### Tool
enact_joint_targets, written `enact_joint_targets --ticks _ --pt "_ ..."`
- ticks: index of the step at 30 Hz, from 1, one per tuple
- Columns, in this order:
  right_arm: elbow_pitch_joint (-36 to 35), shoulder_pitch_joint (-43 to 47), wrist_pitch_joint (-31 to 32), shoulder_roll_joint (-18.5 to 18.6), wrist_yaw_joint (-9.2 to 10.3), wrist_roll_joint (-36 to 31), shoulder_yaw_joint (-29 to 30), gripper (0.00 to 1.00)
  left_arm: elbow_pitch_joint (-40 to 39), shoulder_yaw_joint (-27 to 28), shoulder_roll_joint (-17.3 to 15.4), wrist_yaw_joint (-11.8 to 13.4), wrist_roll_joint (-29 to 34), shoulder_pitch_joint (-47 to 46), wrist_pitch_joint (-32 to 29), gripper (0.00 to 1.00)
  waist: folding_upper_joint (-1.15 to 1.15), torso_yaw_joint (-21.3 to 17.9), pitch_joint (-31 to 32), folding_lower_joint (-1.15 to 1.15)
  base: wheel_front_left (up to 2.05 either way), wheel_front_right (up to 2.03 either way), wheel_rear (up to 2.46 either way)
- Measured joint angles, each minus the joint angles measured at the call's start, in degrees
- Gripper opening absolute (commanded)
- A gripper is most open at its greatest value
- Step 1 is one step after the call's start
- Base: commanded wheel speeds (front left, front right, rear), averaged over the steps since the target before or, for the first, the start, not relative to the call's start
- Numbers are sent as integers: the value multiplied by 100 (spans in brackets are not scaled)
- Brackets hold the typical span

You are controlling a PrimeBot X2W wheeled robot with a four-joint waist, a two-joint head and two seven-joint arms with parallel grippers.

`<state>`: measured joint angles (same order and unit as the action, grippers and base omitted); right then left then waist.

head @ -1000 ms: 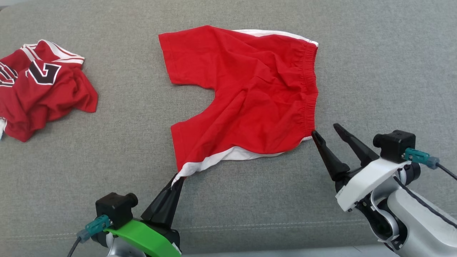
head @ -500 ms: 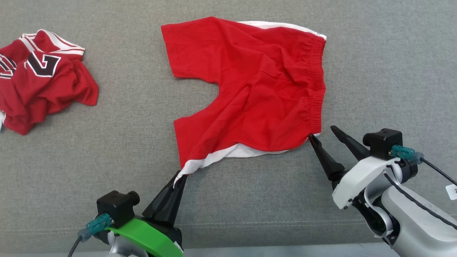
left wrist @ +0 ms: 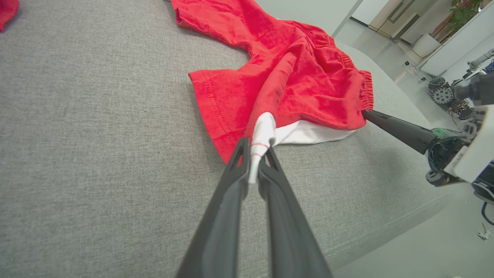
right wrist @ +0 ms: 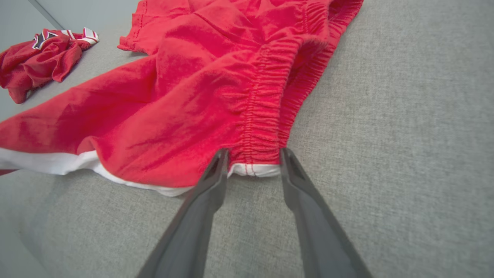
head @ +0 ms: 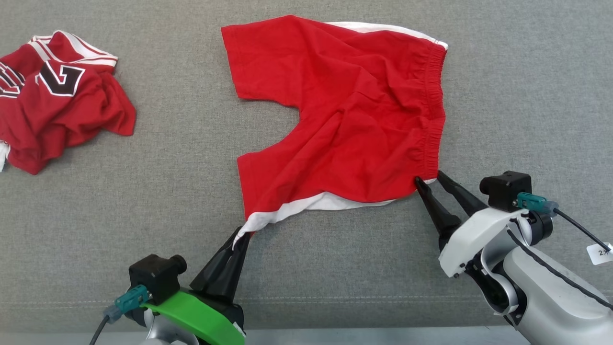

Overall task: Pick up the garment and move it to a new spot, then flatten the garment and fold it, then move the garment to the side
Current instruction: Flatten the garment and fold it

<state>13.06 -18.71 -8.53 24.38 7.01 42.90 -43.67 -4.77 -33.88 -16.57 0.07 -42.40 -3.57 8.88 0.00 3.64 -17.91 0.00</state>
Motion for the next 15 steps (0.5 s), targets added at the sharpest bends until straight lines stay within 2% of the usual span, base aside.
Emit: enact_joint_targets --ticks 1,2,8,15 --pt "30 0 0 -10 -2 0 0 25 2 2 0 0 0 0 0 11 0 0 -2 0 0 0 0" --pt "53 -1 0 -20 -2 1 0 2 4 3 1 0 0 0 0 11 0 -1 -3 0 0 0 0" --pt "151 -1 0 -56 -65 77 9 0 31 13 9 0 -1 -1 1 11 0 -16 2 0 0 0 0" --pt "121 84 -36 -96 -145 659 353 0 87 25 7 0 -1 0 8 10 0 -55 101 0 0 0 0"
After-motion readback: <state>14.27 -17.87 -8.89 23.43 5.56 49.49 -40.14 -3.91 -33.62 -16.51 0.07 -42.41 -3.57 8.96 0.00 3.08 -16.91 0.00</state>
